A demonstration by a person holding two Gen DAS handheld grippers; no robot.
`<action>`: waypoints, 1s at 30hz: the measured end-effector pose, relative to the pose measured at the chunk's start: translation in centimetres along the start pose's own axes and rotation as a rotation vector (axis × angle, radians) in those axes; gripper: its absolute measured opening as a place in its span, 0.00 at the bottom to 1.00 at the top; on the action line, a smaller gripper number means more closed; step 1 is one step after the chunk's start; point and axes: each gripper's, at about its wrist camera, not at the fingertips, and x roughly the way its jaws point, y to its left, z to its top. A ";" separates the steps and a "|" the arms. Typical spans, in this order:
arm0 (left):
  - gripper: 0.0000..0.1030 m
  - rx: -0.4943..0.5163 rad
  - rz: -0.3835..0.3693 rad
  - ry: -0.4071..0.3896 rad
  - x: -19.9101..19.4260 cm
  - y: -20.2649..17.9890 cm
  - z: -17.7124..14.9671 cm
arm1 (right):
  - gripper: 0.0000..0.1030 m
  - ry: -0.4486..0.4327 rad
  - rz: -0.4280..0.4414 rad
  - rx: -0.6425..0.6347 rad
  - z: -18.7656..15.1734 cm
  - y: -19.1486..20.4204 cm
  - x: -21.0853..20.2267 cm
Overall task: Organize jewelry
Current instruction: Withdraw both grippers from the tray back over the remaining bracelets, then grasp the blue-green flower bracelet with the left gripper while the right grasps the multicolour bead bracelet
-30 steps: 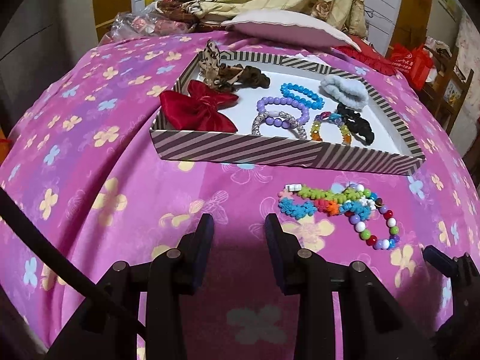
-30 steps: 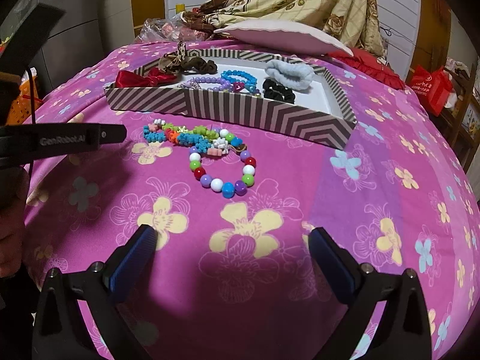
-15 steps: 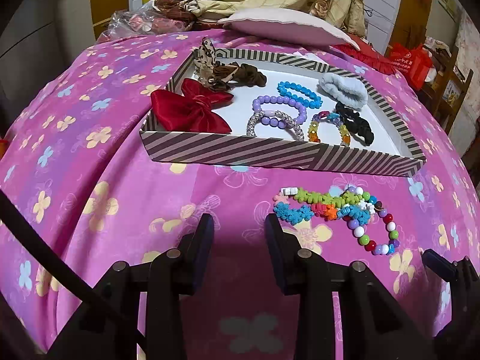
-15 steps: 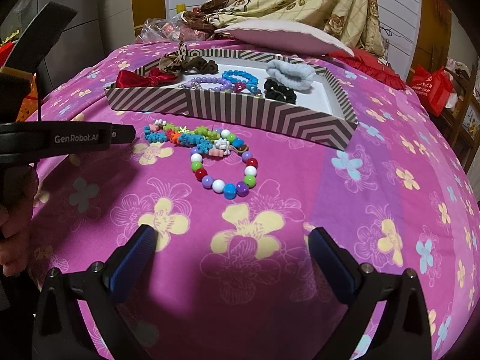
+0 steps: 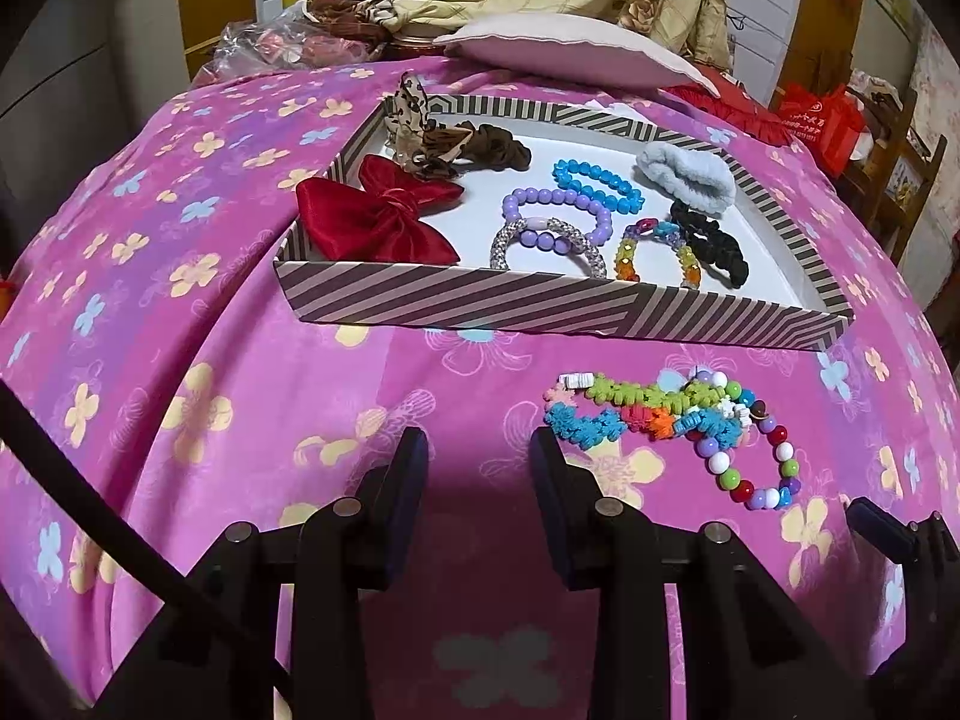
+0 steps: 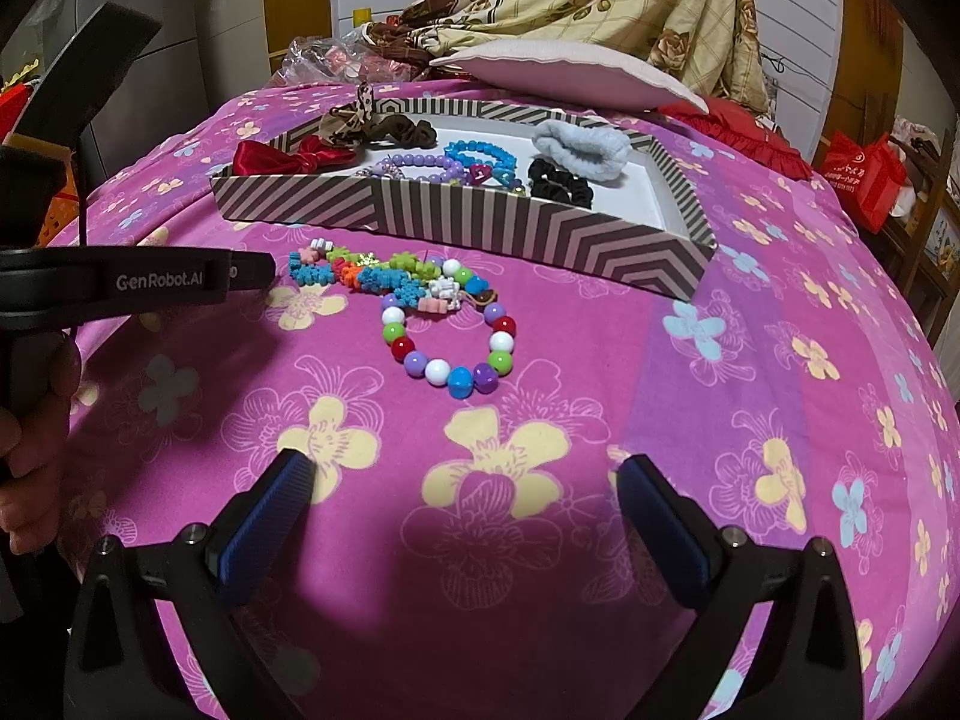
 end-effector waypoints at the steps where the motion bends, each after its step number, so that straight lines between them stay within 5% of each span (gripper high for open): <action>1: 0.31 -0.001 -0.001 0.000 0.0 0.0 0.0 | 1.00 0.000 0.000 0.000 0.0 0.0 0.0; 13: 0.30 -0.005 -0.161 0.026 0.5 0.6 0.9 | 1.00 0.000 0.000 0.000 0.0 0.0 0.0; 22: 0.31 0.011 -0.113 -0.021 1.6 0.0 2.0 | 1.00 -0.001 0.000 0.000 0.0 0.0 -0.1; 27: 0.30 -0.039 -0.238 -0.035 0.6 0.6 2.3 | 1.00 -0.001 0.000 0.000 -0.1 0.0 -0.1; 30: 0.31 -0.006 -0.232 -0.026 1.5 -0.7 2.5 | 1.00 -0.001 0.001 -0.001 0.0 0.1 0.0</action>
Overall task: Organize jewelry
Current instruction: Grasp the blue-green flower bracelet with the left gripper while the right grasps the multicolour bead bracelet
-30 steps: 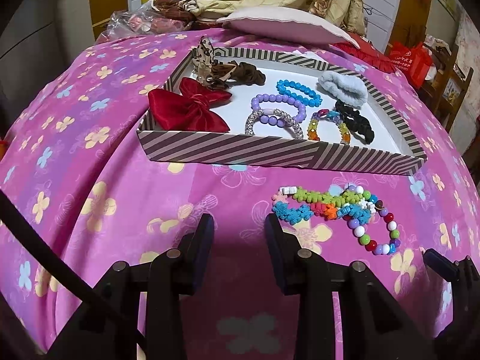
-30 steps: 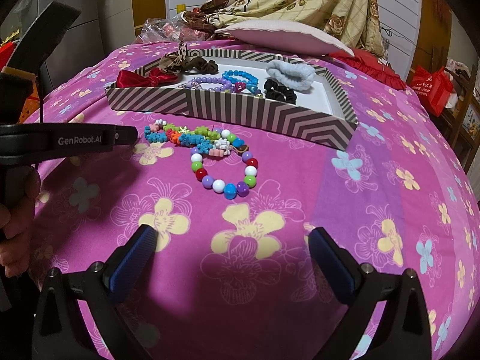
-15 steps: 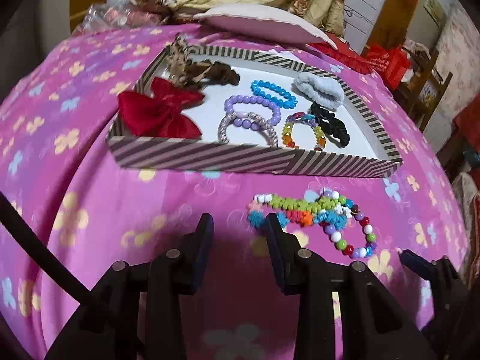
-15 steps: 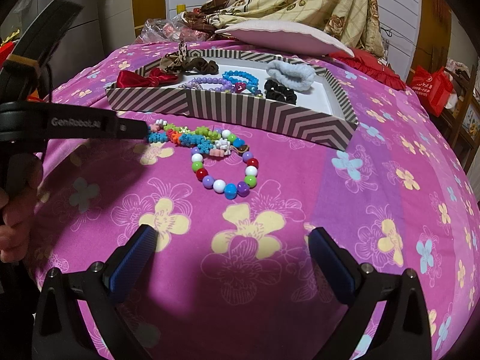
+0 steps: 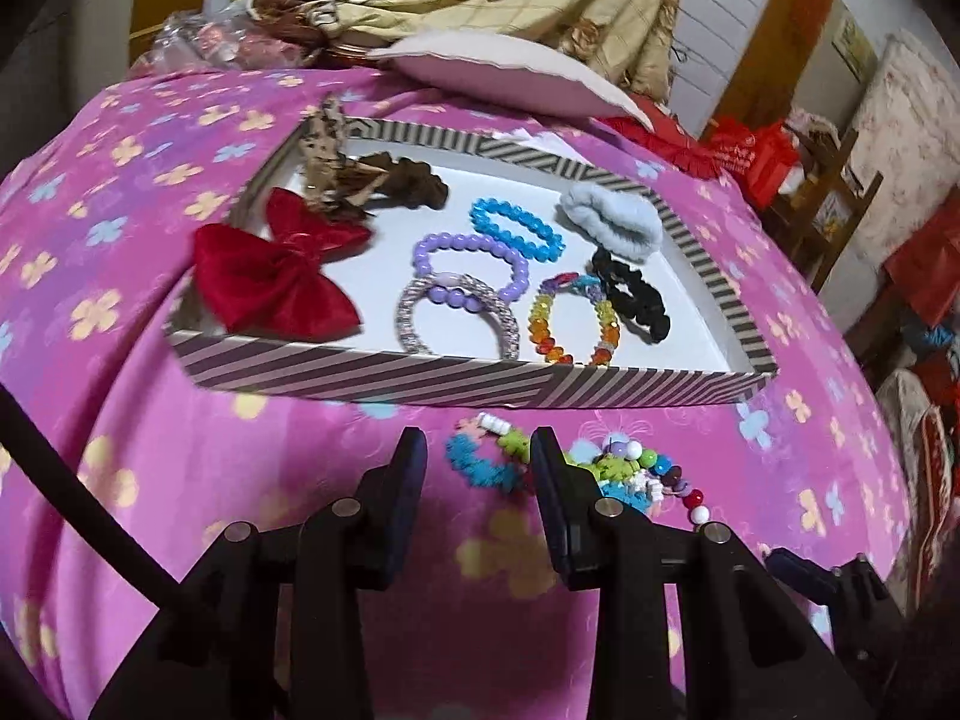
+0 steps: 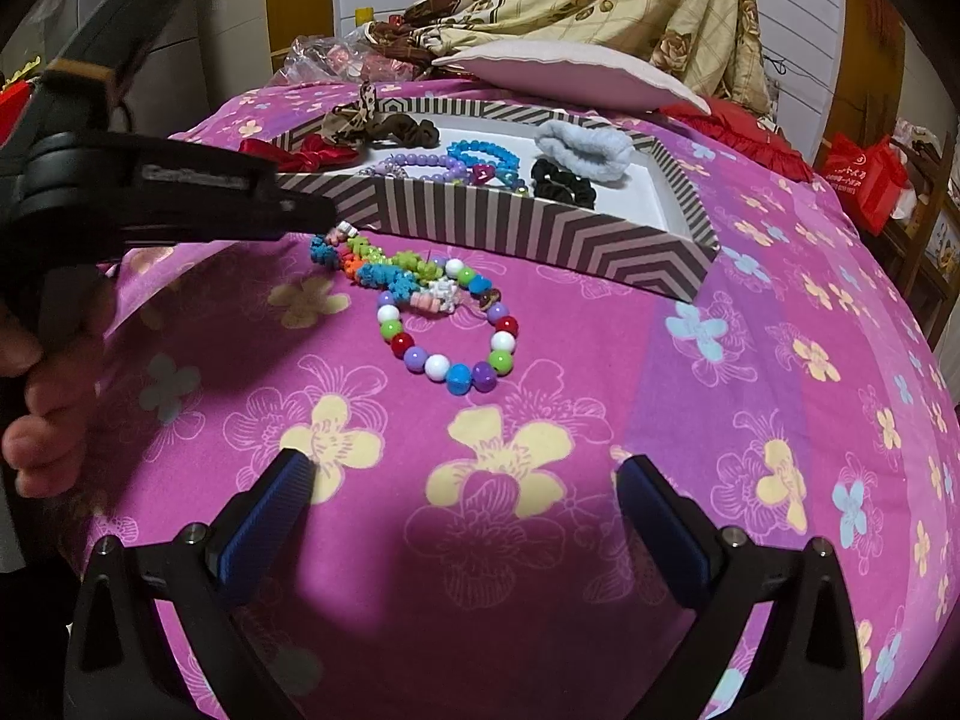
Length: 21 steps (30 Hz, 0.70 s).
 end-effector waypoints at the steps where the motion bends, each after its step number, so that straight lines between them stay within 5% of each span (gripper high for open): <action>1: 0.31 0.003 0.004 0.012 0.5 -0.2 0.0 | 1.00 0.000 0.000 0.000 0.0 0.0 0.0; 6: 0.29 0.066 0.035 0.007 1.0 -1.2 -0.2 | 1.00 0.001 0.000 0.000 0.0 -0.1 0.0; 8: 0.11 0.092 0.052 0.003 0.9 -1.5 -0.5 | 1.00 0.000 0.000 0.001 0.0 -0.1 0.0; 14: 0.12 0.026 0.018 -0.020 -0.9 0.1 -0.7 | 1.00 0.025 0.018 -0.009 0.2 -0.1 0.0; 18: 0.12 0.035 0.025 -0.050 -3.8 0.9 -0.8 | 0.97 0.082 0.041 -0.003 0.7 -0.9 -0.1; 21: 0.12 0.071 0.046 -0.058 -5.4 1.2 -0.7 | 0.96 0.046 0.051 0.065 0.9 -2.4 -0.9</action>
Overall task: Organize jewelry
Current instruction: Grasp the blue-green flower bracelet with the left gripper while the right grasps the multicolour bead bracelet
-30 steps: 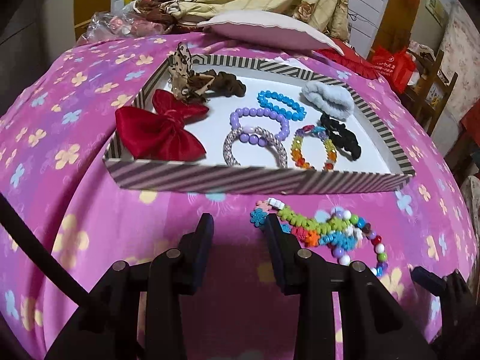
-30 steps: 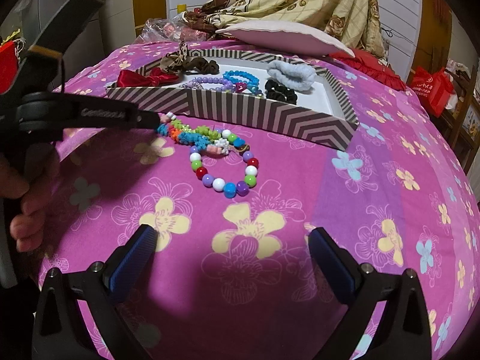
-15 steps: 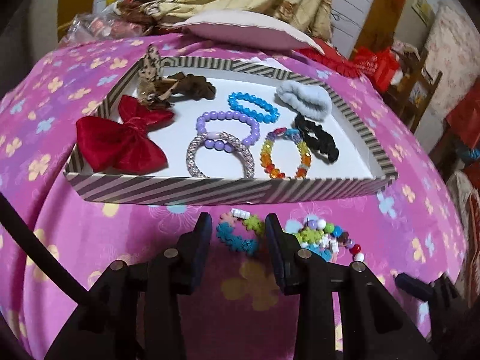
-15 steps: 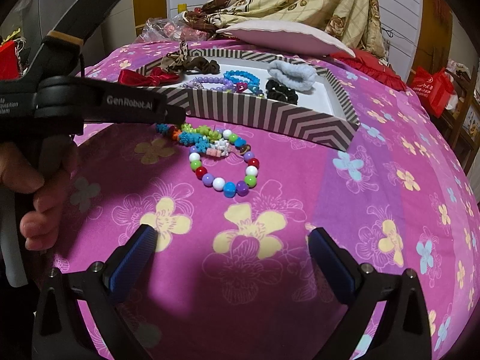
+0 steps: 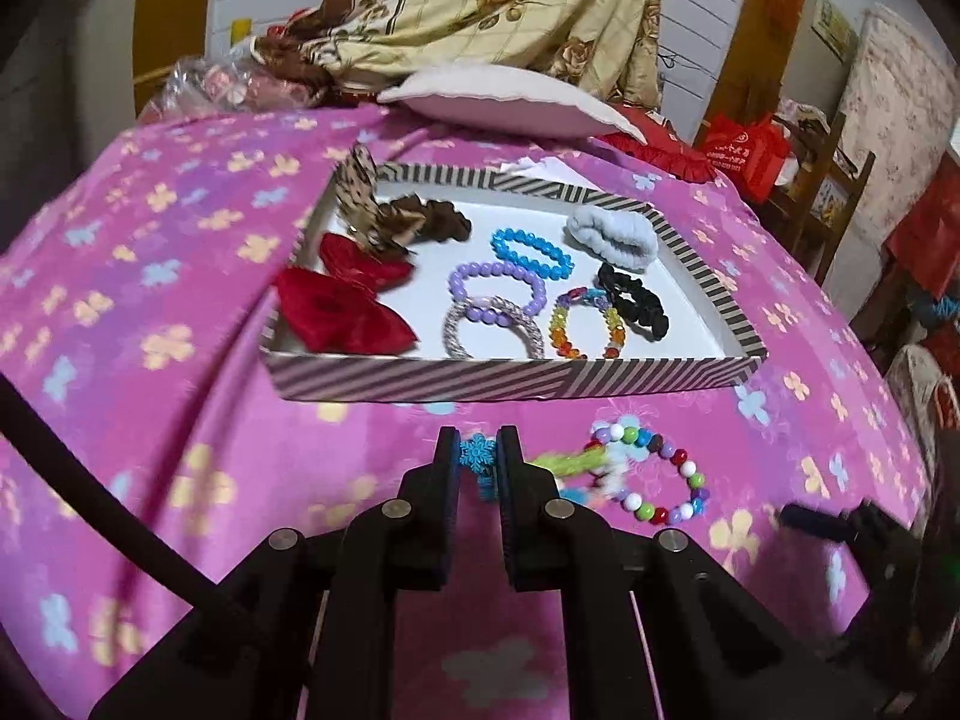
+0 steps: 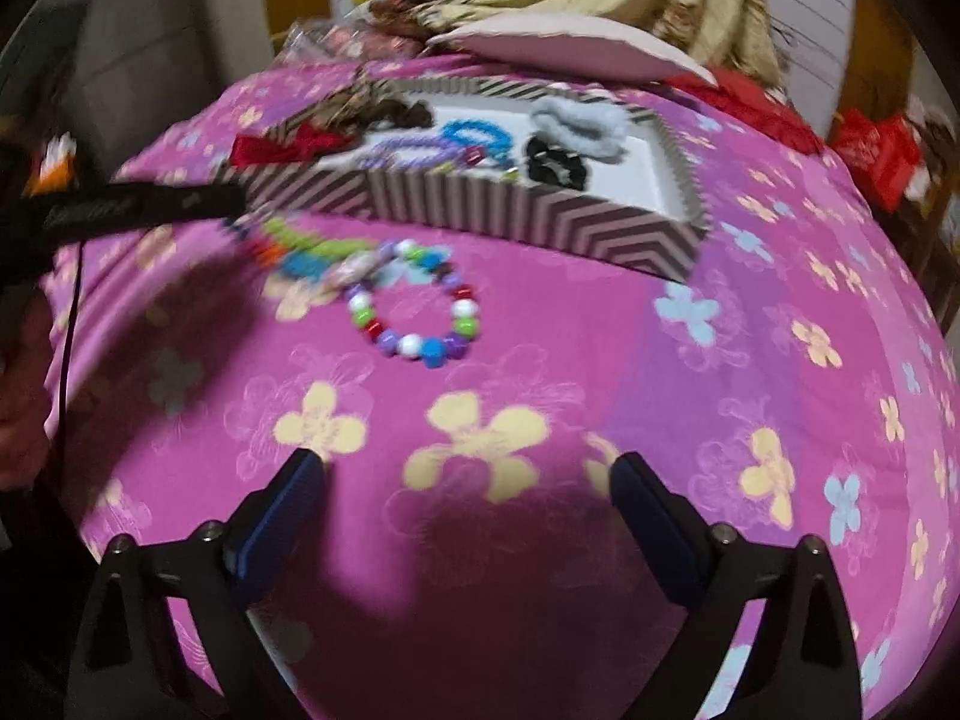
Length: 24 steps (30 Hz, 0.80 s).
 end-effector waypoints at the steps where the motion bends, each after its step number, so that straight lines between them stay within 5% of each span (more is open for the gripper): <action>1: 0.12 0.002 -0.003 0.012 -0.1 0.2 0.1 | 0.95 -0.018 -0.007 0.011 0.1 -0.2 -0.3; 5: 0.12 -0.023 -0.002 0.036 0.3 1.0 0.2 | 0.86 -0.073 -0.012 0.039 1.0 -0.7 -0.7; 7: 0.12 -0.027 0.017 0.033 0.5 1.1 0.0 | 0.65 -0.086 0.005 0.041 2.1 -0.6 -0.3; 10: 0.12 -0.049 0.053 0.051 1.2 1.7 -0.3 | 0.50 -0.085 0.014 0.000 3.8 0.2 0.9; 17: 0.12 -0.080 0.063 0.057 1.1 2.8 -0.5 | 0.32 -0.017 0.038 -0.030 5.3 0.8 4.2; 21: 0.12 -0.076 0.046 0.079 1.1 3.4 -1.0 | 0.32 -0.018 -0.003 -0.102 4.8 1.9 4.5; 24: 0.22 -0.079 0.057 0.081 0.8 4.3 -1.4 | 0.32 -0.029 0.005 -0.109 4.6 1.8 4.6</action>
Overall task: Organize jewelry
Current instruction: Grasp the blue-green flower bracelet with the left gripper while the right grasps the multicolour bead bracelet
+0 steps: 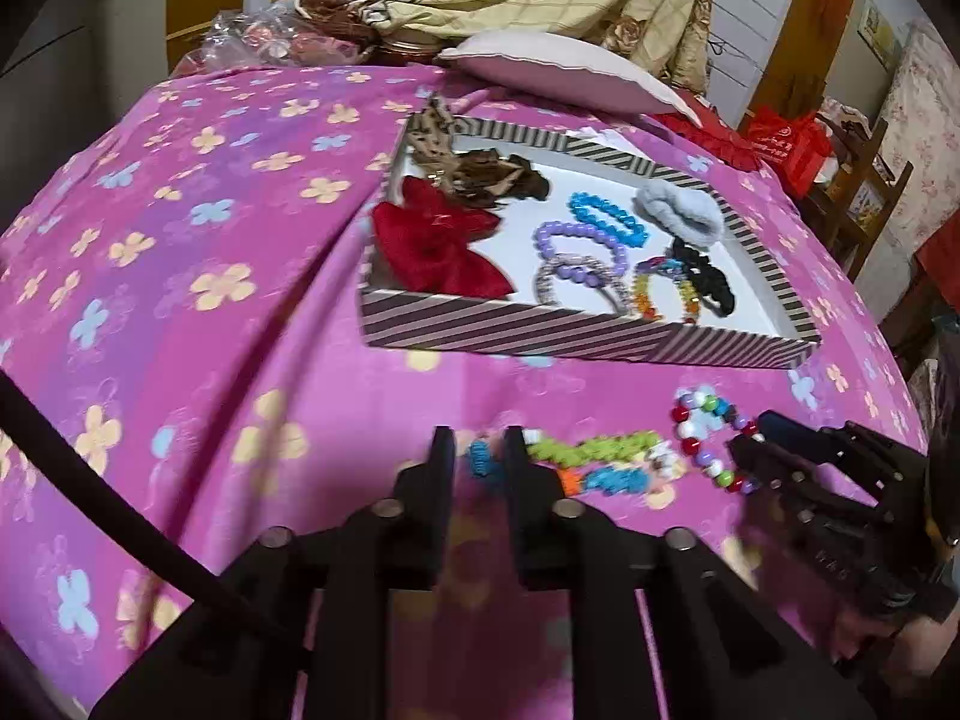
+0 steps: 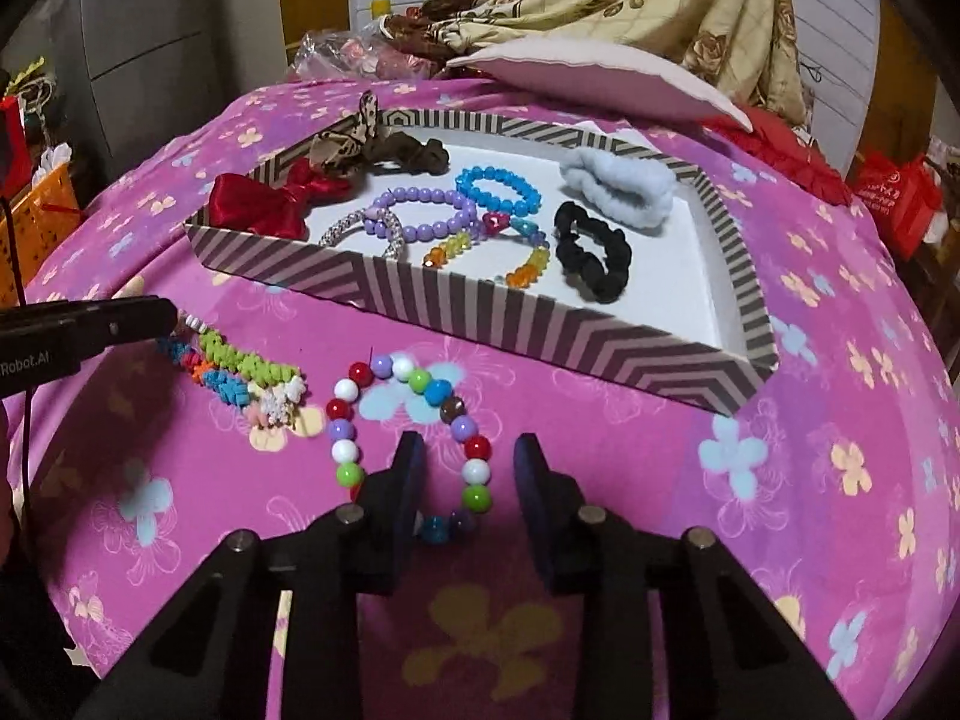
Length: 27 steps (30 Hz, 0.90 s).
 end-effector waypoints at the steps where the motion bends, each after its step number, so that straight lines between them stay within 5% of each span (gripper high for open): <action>1: 0.27 -0.003 -0.004 0.002 0.0 0.2 -0.1 | 0.32 -0.003 -0.007 -0.005 -0.1 0.1 0.0; 9: 0.28 0.060 -0.034 0.026 1.0 -0.5 -0.6 | 0.34 -0.004 -0.022 -0.004 -0.2 0.2 -0.2; 11: 0.28 0.056 -0.028 0.023 1.3 -0.7 -0.5 | 0.44 -0.001 -0.040 0.014 -0.2 -0.2 -0.3; 13: 0.29 0.037 -0.033 0.023 1.5 -0.6 -0.4 | 0.72 0.011 -0.062 0.073 -0.2 -1.2 -0.1; 15: 0.29 0.023 -0.038 0.021 1.5 -0.4 -0.4 | 0.76 0.020 -0.061 0.090 -0.2 -1.6 0.0; 18: 0.27 0.034 -0.037 0.021 1.5 -0.5 -0.3 | 0.74 0.019 -0.053 0.060 -0.2 -1.1 0.0; 22: 0.11 0.062 -0.066 0.011 1.4 -1.1 -0.4 | 0.64 0.009 -0.037 0.035 -0.2 -0.7 0.0; 27: 0.11 0.083 -0.080 -0.038 0.6 -1.9 -0.2 | 0.46 0.000 -0.012 0.005 -0.1 0.0 -0.2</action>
